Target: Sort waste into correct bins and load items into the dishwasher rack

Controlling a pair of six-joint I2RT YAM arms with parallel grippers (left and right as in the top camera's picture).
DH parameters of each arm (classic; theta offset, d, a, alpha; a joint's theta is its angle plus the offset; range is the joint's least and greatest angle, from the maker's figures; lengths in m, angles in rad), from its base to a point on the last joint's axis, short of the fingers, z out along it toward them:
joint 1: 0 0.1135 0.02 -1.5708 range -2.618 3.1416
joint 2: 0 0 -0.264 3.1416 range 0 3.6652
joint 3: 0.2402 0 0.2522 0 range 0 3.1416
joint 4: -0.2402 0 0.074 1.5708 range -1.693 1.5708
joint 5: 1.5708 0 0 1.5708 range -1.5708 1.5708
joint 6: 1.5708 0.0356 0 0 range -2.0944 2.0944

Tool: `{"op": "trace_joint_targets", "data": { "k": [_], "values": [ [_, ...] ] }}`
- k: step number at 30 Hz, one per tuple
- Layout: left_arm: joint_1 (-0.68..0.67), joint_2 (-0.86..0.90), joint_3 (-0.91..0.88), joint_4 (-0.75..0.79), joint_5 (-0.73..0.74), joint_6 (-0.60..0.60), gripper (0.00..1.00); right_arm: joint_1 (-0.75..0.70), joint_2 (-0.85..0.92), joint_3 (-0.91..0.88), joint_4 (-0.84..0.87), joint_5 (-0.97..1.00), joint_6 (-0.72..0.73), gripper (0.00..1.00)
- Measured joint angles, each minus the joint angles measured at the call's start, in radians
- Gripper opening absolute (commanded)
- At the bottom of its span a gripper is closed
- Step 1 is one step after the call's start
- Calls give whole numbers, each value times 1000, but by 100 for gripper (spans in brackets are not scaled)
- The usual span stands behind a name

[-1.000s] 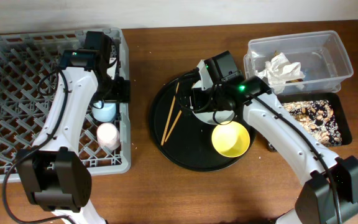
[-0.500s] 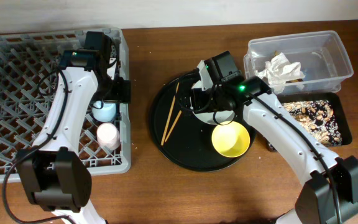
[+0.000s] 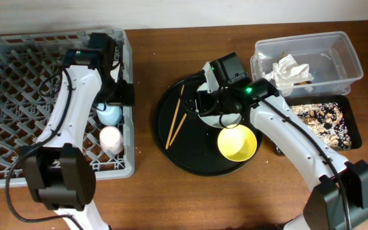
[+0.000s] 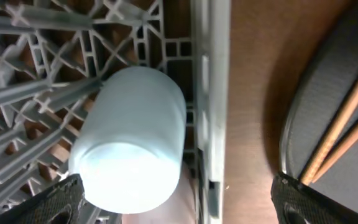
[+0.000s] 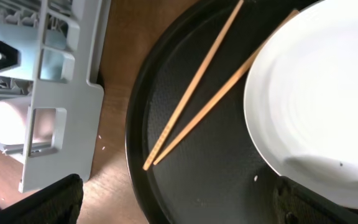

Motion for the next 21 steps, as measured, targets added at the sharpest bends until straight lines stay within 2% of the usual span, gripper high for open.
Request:
{"op": "trace_joint_targets", "data": {
  "k": [5,8,14,17,18,21],
  "values": [
    [-3,15,245,-118,47,0,93,-74,-24,62,-99,0,0,98],
    [-13,11,327,-132,114,0,91,-141,-76,90,-167,0,0,98],
    [-138,11,317,-137,267,-4,89,-348,-215,107,-327,1,0,98],
    [-246,11,258,-68,305,-28,89,-440,-236,109,-373,0,0,99],
    [-282,11,234,-36,311,-38,84,-466,-237,109,-390,0,0,98],
    [-387,13,148,80,324,-84,81,-510,-237,108,-419,3,-1,98]
  ]
}}
